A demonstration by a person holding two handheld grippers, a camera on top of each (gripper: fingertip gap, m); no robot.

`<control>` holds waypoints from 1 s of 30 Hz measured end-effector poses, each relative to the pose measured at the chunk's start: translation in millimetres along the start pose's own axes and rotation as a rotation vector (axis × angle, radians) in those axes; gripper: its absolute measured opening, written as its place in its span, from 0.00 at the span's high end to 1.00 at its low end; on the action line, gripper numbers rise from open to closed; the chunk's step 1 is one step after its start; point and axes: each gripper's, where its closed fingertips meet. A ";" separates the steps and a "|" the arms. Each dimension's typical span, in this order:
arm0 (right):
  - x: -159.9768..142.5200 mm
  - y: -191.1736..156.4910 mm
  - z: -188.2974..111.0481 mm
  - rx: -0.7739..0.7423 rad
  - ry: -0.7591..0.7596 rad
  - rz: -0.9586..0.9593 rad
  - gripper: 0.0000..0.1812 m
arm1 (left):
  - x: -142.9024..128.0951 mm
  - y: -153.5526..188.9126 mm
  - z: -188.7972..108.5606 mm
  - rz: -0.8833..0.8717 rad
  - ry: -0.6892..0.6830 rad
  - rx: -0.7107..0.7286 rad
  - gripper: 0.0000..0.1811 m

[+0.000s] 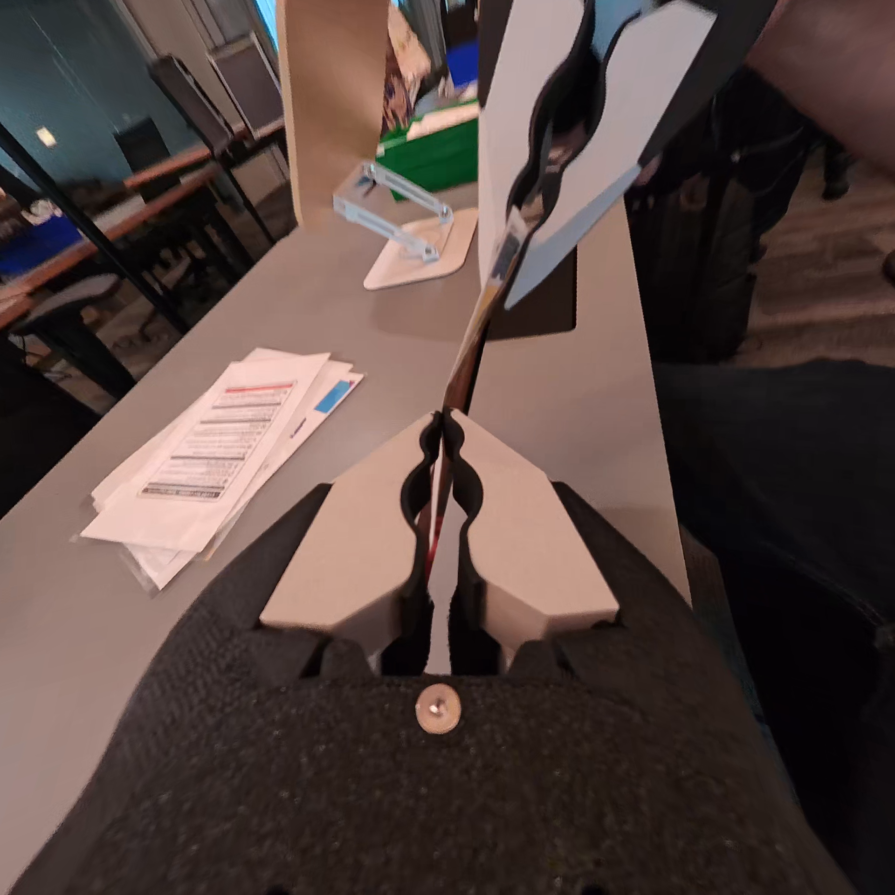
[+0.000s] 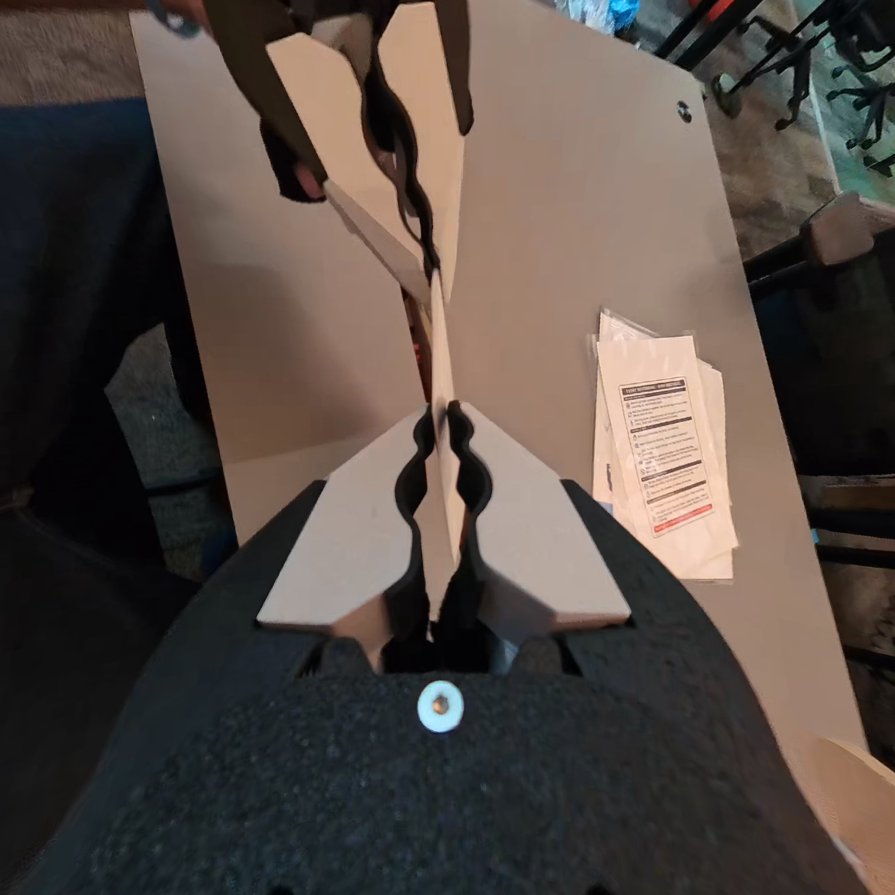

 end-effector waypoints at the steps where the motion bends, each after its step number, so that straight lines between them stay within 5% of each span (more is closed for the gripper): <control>1: -0.3 1.8 1.5 -0.003 0.021 0.021 0.96 | 3.2 -0.2 -1.1 0.000 0.040 0.000 1.00; 9: 0.6 6.6 -1.1 -0.018 0.151 0.043 0.99 | -5.1 1.7 -3.9 -0.045 0.108 -0.046 1.00; 14: -1.2 7.6 3.8 -0.058 0.055 -0.063 1.00 | -16.2 -1.4 0.7 -0.084 0.064 -0.034 1.00; 18: -3.8 10.5 10.8 -0.129 -0.029 -0.164 1.00 | -19.0 -3.2 2.0 -0.113 0.024 -0.028 0.86; 30: -14.9 -18.1 44.3 -0.153 -0.126 -0.311 1.00 | -41.6 16.4 -6.2 0.029 -0.087 0.078 0.86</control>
Point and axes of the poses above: each gripper's, where its closed fingertips meet, z out along the fingers, x out of its top, y = z × x across the jaws
